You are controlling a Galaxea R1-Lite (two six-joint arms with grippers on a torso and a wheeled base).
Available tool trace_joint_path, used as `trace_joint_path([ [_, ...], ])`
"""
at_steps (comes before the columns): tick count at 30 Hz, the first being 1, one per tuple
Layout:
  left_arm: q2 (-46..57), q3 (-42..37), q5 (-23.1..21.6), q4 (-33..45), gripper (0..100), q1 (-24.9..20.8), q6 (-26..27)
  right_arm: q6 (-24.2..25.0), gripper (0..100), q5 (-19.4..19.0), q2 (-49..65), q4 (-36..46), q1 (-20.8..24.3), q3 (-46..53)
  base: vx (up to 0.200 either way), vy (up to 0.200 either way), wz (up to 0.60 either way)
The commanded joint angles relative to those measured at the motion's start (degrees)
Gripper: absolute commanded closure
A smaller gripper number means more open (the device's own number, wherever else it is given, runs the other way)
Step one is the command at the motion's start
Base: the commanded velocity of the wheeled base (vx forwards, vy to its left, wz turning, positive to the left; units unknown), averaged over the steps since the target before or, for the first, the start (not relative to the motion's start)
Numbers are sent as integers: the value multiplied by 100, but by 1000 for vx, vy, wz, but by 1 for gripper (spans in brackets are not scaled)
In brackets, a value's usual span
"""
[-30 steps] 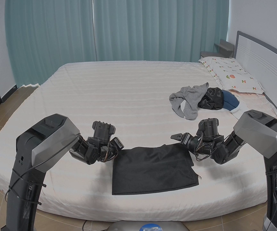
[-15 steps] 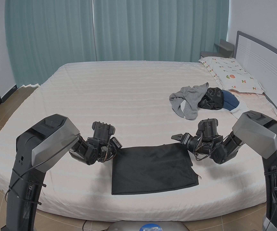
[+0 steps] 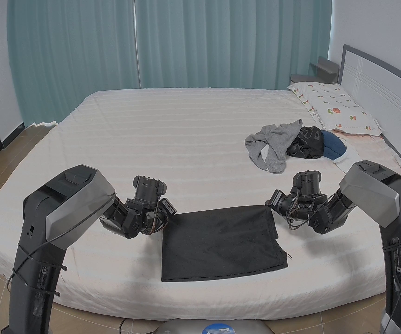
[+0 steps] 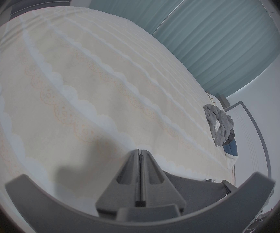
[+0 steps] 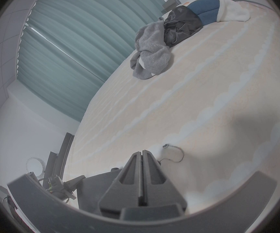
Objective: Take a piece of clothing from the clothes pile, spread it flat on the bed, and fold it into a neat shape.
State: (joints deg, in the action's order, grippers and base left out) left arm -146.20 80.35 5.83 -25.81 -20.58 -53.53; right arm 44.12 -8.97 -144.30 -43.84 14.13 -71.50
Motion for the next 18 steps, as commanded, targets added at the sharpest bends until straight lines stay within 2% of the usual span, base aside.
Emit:
trace_joint_path([
  [1, -22, 16, 76, -12, 100, 1, 9, 0, 100, 1, -81, 7, -24, -31, 0, 0, 0],
  [14, 39, -19, 24, 6, 100, 1, -35, 0, 100, 141, -204, 297, 2, -277, 0, 0, 0],
  [15, 39, -19, 24, 6, 0, 1, -35, 0, 0, 141, -204, 297, 2, -277, 0, 0, 0],
  [18, 39, -19, 15, 6, 0, 1, -35, 27, 0, 115, 16, 244, 29, -163, 0, 0, 0],
])
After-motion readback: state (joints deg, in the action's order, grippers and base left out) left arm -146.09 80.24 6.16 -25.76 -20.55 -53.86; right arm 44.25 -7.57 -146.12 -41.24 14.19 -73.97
